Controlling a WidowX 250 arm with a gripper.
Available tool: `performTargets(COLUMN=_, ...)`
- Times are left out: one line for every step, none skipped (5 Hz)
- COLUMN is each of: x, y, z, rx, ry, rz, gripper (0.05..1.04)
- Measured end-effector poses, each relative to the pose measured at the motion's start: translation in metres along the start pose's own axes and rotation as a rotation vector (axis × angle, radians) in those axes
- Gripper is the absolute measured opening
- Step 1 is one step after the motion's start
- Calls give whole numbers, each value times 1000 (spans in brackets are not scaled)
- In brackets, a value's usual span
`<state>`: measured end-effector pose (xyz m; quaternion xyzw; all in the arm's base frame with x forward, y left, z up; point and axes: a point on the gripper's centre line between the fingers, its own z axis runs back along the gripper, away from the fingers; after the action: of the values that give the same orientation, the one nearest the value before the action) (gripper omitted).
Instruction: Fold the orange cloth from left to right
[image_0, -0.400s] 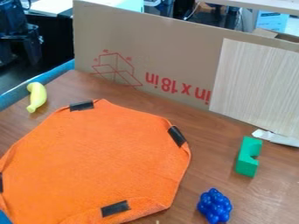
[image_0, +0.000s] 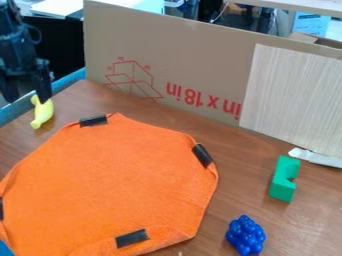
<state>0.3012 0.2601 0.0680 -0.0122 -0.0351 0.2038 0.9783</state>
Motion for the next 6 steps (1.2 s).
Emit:
performTargets(x=-23, y=-5, z=-11, rx=27, ry=2, rz=1, gripper=1000)
performTargets(x=-50, y=-22, z=-18, rx=23, ry=-28, rz=-10, gripper=1000)
performTargets(x=-79, y=-38, z=-21, rx=20, ry=-72, rz=-17, gripper=1000)
performTargets(x=-104, y=-50, z=-24, rx=27, ry=-101, rz=17, gripper=1000)
performTargets(x=-123, y=-50, z=-28, rx=67, ry=-78, rz=56, gripper=1000)
performTargets(x=-132, y=-42, z=-31, rx=112, ry=-69, rz=58, gripper=1000)
